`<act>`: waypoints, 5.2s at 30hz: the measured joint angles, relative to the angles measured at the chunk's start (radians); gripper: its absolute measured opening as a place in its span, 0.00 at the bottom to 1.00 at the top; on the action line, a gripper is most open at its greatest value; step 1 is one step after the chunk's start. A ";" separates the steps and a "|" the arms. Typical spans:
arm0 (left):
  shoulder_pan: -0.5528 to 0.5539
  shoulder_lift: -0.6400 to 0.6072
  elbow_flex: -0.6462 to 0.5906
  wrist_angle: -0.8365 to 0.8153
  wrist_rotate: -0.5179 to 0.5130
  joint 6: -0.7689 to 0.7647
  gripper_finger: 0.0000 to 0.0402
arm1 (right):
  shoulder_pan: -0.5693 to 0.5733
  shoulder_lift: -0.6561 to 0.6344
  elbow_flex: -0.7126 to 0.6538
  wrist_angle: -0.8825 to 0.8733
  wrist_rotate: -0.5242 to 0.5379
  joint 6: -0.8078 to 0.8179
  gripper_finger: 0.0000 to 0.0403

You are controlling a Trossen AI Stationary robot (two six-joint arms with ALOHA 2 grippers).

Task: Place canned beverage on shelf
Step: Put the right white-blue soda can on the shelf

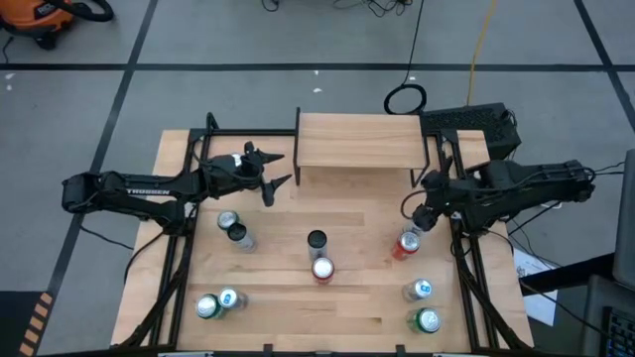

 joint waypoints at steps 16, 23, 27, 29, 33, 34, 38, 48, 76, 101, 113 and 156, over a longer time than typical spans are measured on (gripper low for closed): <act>0.000 0.000 0.000 -0.023 -0.008 -0.002 0.75 | 0.024 0.148 -0.006 -0.097 0.028 0.013 0.73; 0.000 0.000 0.000 -0.031 -0.008 -0.003 0.75 | 0.024 0.201 -0.006 -0.099 0.001 0.011 0.73; 0.000 0.000 0.000 -0.031 -0.008 -0.003 0.75 | 0.024 0.212 -0.006 -0.100 0.001 0.011 0.73; 0.000 0.000 0.000 -0.031 -0.008 -0.005 0.75 | 0.024 0.212 -0.010 -0.095 0.001 0.012 0.72; 0.000 0.000 0.000 -0.037 -0.008 -0.005 0.75 | 0.024 0.207 -0.048 -0.083 -0.023 0.013 0.68; 0.000 0.000 0.000 -0.039 -0.008 -0.005 0.75 | 0.024 0.205 -0.056 -0.079 -0.023 0.013 0.67; 0.000 0.000 -0.001 -0.049 -0.008 -0.005 0.75 | 0.024 0.205 -0.061 -0.064 -0.023 0.007 0.62; 0.000 0.000 -0.001 -0.041 -0.030 -0.001 0.75 | -0.030 0.205 0.106 -0.158 -0.011 -0.074 0.61; 0.000 0.000 -0.001 -0.027 -0.030 0.022 0.75 | -0.578 0.586 0.963 -0.269 -0.050 -0.769 0.60; 0.015 0.449 0.405 0.069 0.336 0.077 0.75 | -0.396 0.719 0.969 -0.082 -0.076 -1.034 0.60; 0.018 0.539 0.477 0.027 0.345 0.073 0.75 | -0.337 0.734 0.969 0.045 -0.100 -1.089 0.60; 0.042 0.546 0.329 0.460 0.409 -0.061 0.60 | -0.358 0.266 -0.271 1.857 -0.175 -1.002 0.74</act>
